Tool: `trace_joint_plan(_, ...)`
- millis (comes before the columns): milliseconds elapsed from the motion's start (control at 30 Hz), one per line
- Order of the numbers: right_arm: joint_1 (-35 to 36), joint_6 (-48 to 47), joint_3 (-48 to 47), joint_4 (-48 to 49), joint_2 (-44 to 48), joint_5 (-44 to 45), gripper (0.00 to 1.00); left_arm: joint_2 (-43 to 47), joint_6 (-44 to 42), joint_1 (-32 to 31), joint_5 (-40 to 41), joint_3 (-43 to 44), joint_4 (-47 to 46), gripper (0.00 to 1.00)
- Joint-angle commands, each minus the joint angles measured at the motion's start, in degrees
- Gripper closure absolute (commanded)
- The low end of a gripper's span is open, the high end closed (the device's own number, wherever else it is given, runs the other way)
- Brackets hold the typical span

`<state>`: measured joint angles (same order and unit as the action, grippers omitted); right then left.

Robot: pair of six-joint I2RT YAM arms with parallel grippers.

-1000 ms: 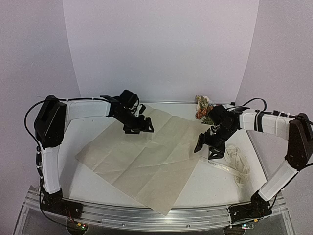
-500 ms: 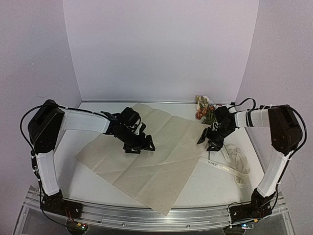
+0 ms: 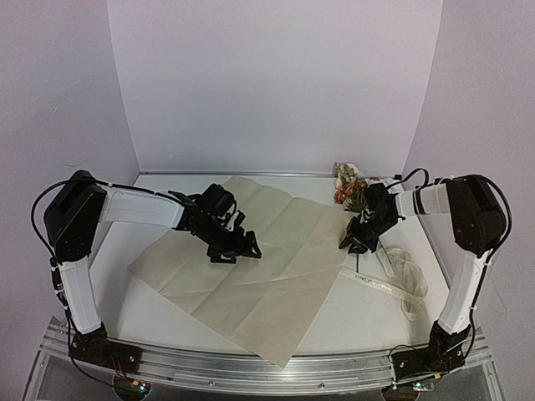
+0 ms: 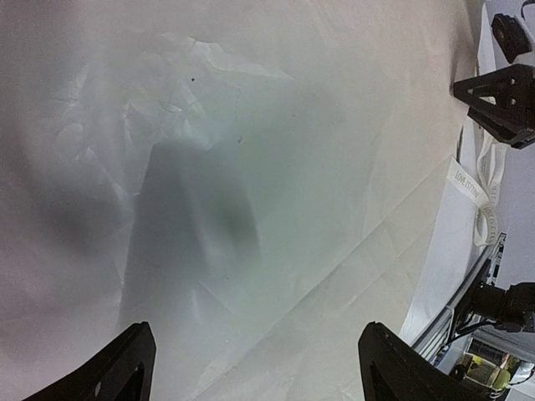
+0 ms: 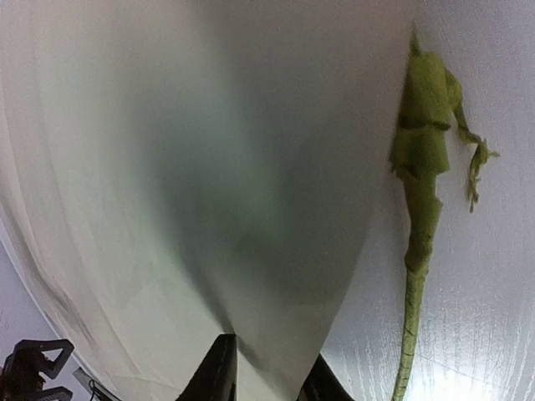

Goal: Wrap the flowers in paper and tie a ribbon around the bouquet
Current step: Unfold the folded wrapping paper at the center of the board.

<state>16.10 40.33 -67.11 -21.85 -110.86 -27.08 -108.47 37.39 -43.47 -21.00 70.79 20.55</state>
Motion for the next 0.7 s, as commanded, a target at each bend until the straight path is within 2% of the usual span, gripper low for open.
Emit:
trace_joint_plan(0, 0.06, 2.07, -0.42, 0.98, 1.16, 0.89, 0.91, 3.55, -0.86, 2.1, -0.42, -0.95, -0.42, 0.13)
trace_joint_plan(67, 1.11, 2.62, 0.47, 0.62, 3.0, 2.99, 0.99, 3.98, -0.94, 2.98, -0.48, -1.48, -0.44, 0.13)
trace_joint_plan(333, 11.8, 4.91, 2.28, -6.18, 9.85, 20.22, 1.0, 5.43, -2.1, 7.82, -1.78, -3.49, -0.74, 0.13)
trace_joint_plan(467, 15.35, 7.02, -2.03, -7.5, 6.08, 23.71, 1.0, 5.68, -3.23, 10.19, -1.77, -3.99, -0.18, 0.13)
trace_joint_plan(667, 15.6, 10.71, -7.04, -7.5, -0.28, 24.59, 1.0, 4.74, -3.89, 12.77, -0.82, -3.98, 0.32, 0.13)
